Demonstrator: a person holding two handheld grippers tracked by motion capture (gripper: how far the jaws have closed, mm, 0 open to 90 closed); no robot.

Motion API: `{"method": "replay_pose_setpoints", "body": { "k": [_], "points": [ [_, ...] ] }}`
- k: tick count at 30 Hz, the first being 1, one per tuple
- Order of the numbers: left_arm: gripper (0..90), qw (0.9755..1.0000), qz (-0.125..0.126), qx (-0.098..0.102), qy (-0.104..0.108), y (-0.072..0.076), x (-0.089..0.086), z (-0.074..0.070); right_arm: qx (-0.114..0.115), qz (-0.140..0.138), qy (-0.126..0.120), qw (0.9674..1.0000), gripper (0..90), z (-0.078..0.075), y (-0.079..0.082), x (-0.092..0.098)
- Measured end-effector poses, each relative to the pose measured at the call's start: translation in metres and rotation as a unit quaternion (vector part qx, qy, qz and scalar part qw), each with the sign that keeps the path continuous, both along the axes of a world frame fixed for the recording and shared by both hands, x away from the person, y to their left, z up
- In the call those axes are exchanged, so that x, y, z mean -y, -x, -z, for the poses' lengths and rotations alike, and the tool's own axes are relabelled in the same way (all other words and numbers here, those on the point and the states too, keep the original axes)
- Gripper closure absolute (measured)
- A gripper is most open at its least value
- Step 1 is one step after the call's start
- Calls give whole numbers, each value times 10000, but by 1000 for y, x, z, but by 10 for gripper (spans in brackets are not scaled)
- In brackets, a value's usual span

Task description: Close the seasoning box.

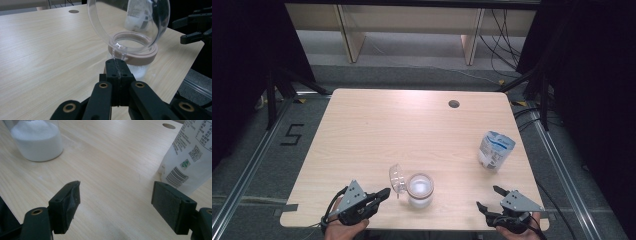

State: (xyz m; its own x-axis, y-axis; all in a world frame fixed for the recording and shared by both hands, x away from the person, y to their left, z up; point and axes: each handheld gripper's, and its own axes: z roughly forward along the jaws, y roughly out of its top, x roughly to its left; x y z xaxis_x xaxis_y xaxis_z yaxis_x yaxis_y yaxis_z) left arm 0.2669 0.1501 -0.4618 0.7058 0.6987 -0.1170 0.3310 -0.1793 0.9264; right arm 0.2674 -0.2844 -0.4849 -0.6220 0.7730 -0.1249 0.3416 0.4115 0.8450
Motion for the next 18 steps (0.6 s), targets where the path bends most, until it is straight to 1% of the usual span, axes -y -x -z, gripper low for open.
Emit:
{"method": "replay_pose_setpoints", "body": {
  "k": [3, 5, 6, 7, 8, 10, 11, 12, 13, 14, 15, 18],
  "points": [
    [895, 10000, 14, 39, -64, -1, 2, -4, 3, 1, 2, 10000, 238, 0, 0, 0],
    [895, 10000, 9, 56, -41, -2, 3, -5, -5, -2, 7, 10000, 239, 0, 0, 0],
    [895, 10000, 7, 44, -32, -3, 3, -5, -147, 7, -55, 9999, 239, 0, 1, -1],
    [895, 10000, -15, 34, -20, -3, 4, -6, -80, 3, -23, 10000, 239, 0, 1, -1],
    [895, 9999, 24, 91, -61, -4, 3, -6, -22, -11, 0, 10000, 240, 0, 0, -1],
    [895, 9999, 31, 102, -21, -4, 5, -7, -21, -19, 8, 10000, 240, 0, 0, -1],
    [895, 10000, 2, 51, -9, -3, 6, -8, -23, -17, 6, 10000, 240, 0, 0, -1],
    [895, 9999, 64, 119, -57, -4, 6, -9, -24, -20, 7, 10000, 240, 0, 0, -1],
    [895, 9999, 47, 106, -39, -4, 7, -9, -18, -22, 12, 10000, 240, 0, 0, -1],
    [895, 9999, 76, 144, -3, -4, 8, -9, -8, -25, 24, 10000, 239, 0, 0, -1],
    [895, 9999, 79, 131, -70, -4, 7, -10, -10, -28, 25, 10000, 239, 0, 0, -1],
    [895, 9999, 88, 128, -57, -5, 8, -10, -10, -40, 28, 10000, 239, 0, 0, -1]
  ]
}}
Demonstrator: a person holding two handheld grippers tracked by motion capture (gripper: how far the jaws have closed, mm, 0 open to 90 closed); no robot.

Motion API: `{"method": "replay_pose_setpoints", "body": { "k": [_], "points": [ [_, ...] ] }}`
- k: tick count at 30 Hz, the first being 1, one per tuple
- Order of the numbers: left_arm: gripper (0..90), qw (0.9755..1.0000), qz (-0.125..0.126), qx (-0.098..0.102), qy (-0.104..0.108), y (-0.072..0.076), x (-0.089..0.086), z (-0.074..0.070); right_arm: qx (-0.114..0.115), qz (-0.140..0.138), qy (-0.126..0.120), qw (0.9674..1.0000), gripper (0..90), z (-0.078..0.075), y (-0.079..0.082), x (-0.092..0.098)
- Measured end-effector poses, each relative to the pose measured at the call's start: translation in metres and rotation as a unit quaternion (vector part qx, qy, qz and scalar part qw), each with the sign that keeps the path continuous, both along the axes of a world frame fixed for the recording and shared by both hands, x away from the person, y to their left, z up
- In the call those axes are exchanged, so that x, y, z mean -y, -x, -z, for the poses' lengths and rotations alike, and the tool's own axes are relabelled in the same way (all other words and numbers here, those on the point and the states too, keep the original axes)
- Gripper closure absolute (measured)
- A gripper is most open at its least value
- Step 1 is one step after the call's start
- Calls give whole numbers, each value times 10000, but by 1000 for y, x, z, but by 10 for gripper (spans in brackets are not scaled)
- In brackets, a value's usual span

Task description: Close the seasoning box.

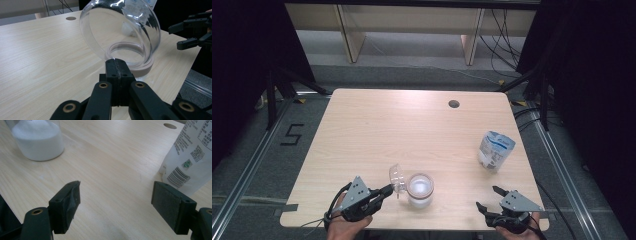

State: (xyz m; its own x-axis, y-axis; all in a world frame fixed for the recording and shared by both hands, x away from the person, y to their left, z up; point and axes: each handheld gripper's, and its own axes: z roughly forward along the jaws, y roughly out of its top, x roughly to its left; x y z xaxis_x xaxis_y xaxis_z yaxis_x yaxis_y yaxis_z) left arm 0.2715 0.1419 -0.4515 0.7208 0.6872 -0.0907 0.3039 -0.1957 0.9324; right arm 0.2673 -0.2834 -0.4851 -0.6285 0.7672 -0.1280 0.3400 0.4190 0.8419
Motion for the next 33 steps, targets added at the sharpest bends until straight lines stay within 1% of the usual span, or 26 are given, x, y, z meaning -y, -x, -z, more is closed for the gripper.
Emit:
{"method": "replay_pose_setpoints", "body": {
  "k": [2, 4, 5, 6, 12, 19, 20, 21, 24, 26, 27, 28, 29, 33],
  "points": [
    [895, 10000, -1, -4, -8, 0, 0, 0, -1, -1, 2, 10000, 240, 0, 0, 0],
    [895, 10000, 24, 6, 28, -1, 1, 0, 2, -1, 1, 10000, 240, 0, 0, 0],
    [895, 9999, -19, -49, 98, 0, 2, 1, 3, 1, -2, 10000, 240, 0, 0, 0],
    [895, 10000, -1, -5, 5, 0, 1, 0, 2, 2, 0, 10000, 240, 0, 0, 0],
    [894, 10000, 33, 22, -36, -1, 2, -1, 8, -4, 2, 10000, 240, 0, 0, -1],
    [894, 10000, 24, 8, 2, -1, 5, -2, 2, 3, -2, 10000, 240, 0, 0, -1],
    [894, 10000, 58, 27, 42, -2, 5, -1, 0, 4, -4, 10000, 240, 0, 0, -1],
    [894, 10000, 75, 40, 8, -2, 5, -2, -2, 4, -3, 10000, 240, 0, 0, -1],
    [894, 10000, 75, 41, 26, -2, 6, -2, -7, 7, -4, 10000, 240, 0, 0, -1],
    [894, 10000, 68, 4, 45, -2, 7, -2, -8, 8, -6, 10000, 240, 0, 0, -1],
    [894, 10000, 72, 30, -27, -2, 7, -3, -8, 5, -2, 10000, 240, 1, 0, -1],
    [894, 10000, 72, 44, 20, -2, 8, -3, -8, 7, -3, 10000, 240, 1, 0, -1],
    [894, 10000, 70, 21, -46, -2, 7, -4, -9, 6, -4, 10000, 240, 1, 0, -1],
    [894, 9999, 102, 35, -45, -2, 9, -4, -12, 9, -3, 10000, 240, 1, 0, -1]
  ]
}}
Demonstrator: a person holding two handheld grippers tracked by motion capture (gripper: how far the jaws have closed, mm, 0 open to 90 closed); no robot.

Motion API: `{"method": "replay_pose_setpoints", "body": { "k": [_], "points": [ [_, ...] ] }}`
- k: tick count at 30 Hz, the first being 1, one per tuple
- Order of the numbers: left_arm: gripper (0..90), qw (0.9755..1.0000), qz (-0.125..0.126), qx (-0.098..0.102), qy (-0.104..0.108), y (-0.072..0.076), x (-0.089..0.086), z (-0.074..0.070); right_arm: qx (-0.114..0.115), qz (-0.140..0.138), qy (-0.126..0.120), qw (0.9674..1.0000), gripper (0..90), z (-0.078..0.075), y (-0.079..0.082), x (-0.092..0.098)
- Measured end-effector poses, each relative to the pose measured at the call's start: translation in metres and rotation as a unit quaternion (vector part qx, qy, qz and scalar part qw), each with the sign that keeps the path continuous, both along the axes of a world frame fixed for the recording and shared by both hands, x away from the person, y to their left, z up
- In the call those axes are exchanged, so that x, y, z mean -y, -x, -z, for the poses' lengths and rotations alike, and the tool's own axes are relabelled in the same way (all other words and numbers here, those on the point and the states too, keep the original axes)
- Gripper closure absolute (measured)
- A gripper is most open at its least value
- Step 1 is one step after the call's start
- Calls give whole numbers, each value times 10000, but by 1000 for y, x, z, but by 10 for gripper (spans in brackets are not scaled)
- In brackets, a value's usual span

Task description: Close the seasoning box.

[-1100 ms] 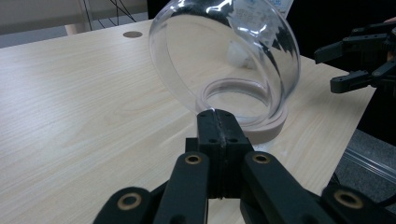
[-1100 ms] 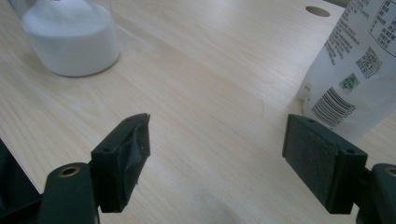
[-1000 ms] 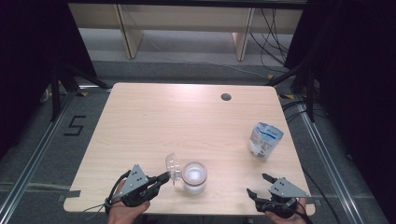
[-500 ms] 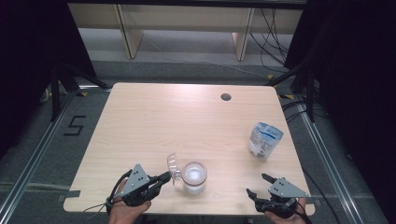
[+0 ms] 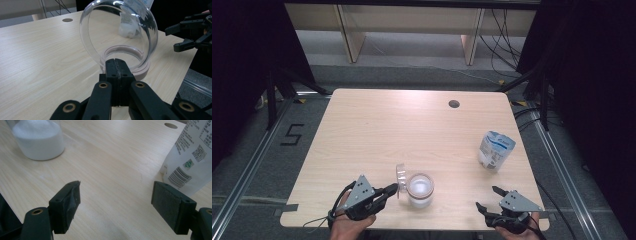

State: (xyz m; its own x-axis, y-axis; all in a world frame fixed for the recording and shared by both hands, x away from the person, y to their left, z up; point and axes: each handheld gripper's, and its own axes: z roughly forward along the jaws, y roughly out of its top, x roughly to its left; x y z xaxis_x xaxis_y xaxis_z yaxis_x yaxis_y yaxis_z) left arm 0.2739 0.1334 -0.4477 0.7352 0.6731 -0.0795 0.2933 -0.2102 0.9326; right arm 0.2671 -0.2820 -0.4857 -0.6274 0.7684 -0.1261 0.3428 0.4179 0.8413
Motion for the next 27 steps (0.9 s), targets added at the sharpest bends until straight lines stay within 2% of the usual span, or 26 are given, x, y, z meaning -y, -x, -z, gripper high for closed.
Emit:
{"method": "replay_pose_setpoints", "body": {
  "k": [2, 4, 8, 10, 18, 19, 22, 23, 27],
  "points": [
    [894, 10000, -1, -8, 14, 0, 1, 0, -10, 1, -7, 10000, 240, 0, 0, 0],
    [893, 10000, 18, 7, 11, 0, 2, -1, -181, 83, -91, 9998, 240, 0, 3, -2],
    [893, 10000, 61, 21, 63, -1, 4, 0, -157, 58, -71, 9998, 241, 0, 2, -2],
    [893, 10000, 68, -7, -31, -1, 4, -1, -160, 56, -71, 9998, 240, 0, 2, -2],
    [888, 9999, 128, -8, 37, -1, 7, 0, -153, 51, -69, 9998, 240, 0, 2, -2],
    [887, 9999, 129, 8, 26, -1, 8, 1, -71, 30, -36, 10000, 240, 0, 1, -1],
    [881, 9999, 140, -12, 10, -1, 9, 1, -72, 30, -35, 10000, 240, 0, 1, -1],
    [875, 9999, 132, -53, -4, 0, 9, 1, -13, -5, 5, 10000, 240, 0, 0, -1],
    [835, 9998, 157, -80, 9, -1, 9, 1, -22, -28, -1, 10000, 240, 0, 0, -1]
  ]
}}
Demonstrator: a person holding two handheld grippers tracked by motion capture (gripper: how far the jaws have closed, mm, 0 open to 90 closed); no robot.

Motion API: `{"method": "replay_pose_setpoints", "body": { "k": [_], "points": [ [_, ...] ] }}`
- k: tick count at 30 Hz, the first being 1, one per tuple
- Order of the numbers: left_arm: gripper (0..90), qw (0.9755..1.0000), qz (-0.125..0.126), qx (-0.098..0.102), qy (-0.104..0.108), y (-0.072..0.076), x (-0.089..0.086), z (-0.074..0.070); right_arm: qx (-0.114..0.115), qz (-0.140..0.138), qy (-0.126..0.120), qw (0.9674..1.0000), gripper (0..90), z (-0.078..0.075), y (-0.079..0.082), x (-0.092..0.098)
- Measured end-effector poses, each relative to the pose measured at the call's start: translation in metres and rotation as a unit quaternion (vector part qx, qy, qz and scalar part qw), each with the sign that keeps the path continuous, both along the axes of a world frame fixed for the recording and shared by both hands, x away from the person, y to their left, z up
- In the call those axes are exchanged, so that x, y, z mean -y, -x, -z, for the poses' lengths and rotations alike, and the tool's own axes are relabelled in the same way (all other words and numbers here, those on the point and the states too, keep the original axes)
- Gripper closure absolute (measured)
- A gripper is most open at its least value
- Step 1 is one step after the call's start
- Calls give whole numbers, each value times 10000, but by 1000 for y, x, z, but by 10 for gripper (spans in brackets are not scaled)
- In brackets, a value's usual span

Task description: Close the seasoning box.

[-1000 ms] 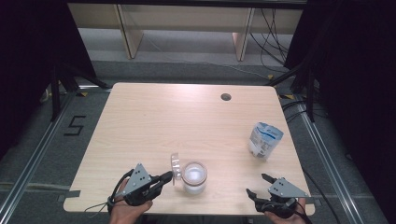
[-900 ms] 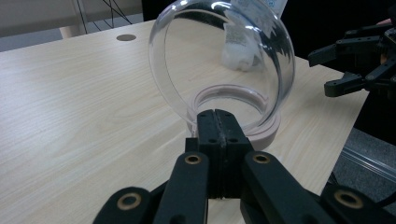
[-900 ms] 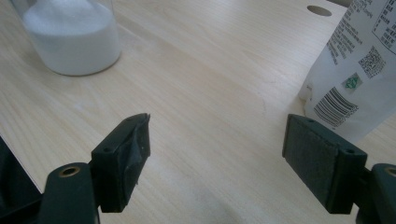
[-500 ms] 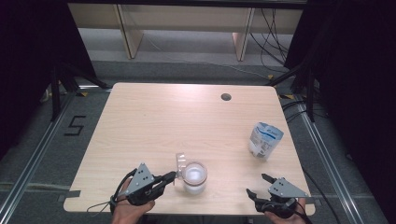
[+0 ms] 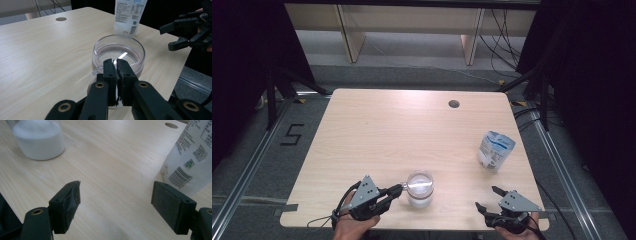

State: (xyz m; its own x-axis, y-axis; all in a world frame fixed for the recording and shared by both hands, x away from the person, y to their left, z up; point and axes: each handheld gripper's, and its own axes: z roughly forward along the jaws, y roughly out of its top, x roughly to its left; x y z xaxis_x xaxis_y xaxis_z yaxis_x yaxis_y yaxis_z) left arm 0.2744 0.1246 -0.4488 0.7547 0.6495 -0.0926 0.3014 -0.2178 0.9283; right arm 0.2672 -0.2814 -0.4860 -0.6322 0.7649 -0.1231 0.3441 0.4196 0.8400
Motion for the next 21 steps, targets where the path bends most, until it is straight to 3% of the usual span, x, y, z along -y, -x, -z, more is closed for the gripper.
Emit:
{"method": "replay_pose_setpoints", "body": {
  "k": [2, 4, 7, 8, 9, 12, 13, 17, 18, 19, 21],
  "points": [
    [785, 9999, 53, -74, 101, -1, 0, 1, -62, 8, -26, 10000, 240, 0, 0, 0],
    [720, 9999, 34, -124, 52, -1, -2, 2, -129, 39, -73, 9999, 240, 0, 1, 0],
    [607, 9996, -2, -263, 142, -1, -2, 3, 11, 5, -73, 10000, 238, 0, -1, 1],
    [581, 9995, 9, -286, 124, -1, -3, 3, -76, -4, -126, 9999, 238, 0, -1, 1],
    [542, 9990, -46, -368, 239, -1, -2, 5, -107, -35, -173, 9998, 237, 0, -1, 1],
    [460, 9986, -99, -463, 247, 1, -4, 6, 0, -23, -240, 9997, 233, 0, -3, 3],
    [439, 9985, -103, -480, 238, 1, -5, 6, -186, -59, -398, 9990, 230, 0, -2, 2],
    [372, 9986, -116, -493, 131, 5, -7, 7, -123, -103, -554, 9983, 211, -1, -3, 2],
    [359, 9984, -166, -533, 90, 6, -8, 8, -225, -133, -642, 9976, 202, -1, -2, 1],
    [349, 9985, -170, -525, 63, 8, -8, 8, -157, -158, -683, 9974, 194, -2, -2, 1],
    [329, 9987, -125, -487, 34, 9, -9, 10, -231, -221, -872, 9957, 168, -1, -2, 0]
  ]
}}
